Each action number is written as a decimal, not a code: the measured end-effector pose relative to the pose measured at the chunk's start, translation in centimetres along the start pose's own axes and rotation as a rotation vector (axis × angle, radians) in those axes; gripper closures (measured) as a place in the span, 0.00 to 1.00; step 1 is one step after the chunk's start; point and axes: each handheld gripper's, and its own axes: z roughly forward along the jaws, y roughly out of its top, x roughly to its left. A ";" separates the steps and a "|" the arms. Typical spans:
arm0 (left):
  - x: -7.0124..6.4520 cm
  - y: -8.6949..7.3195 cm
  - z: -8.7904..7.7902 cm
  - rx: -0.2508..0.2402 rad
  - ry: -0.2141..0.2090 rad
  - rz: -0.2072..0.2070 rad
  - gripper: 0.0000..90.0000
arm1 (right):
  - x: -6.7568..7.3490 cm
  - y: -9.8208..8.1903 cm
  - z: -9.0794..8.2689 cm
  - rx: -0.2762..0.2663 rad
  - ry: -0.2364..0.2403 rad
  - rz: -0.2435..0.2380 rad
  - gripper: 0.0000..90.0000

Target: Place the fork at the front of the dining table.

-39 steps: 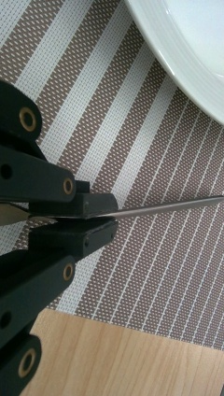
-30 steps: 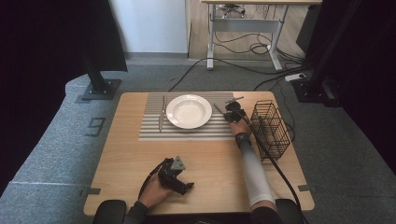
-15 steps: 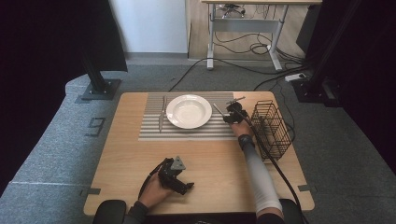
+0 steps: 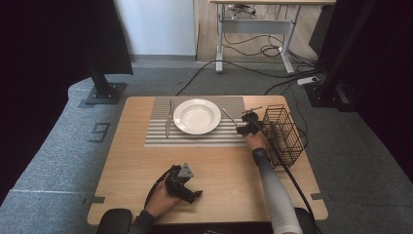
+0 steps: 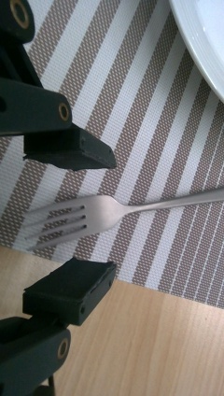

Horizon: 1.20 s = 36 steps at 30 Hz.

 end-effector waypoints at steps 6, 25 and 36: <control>0.0 0.0 0.0 0.000 0.000 0.000 0.00 | 0.1 -0.6 -0.5 0.028 -0.005 0.016 0.53; 0.0 0.0 0.0 0.001 0.002 -0.002 0.00 | 3.7 -1.6 -1.3 -0.003 0.166 -0.074 0.68; 0.0 0.0 0.0 0.001 0.002 -0.003 0.00 | 4.0 -1.3 -3.5 -0.063 0.192 -0.119 0.64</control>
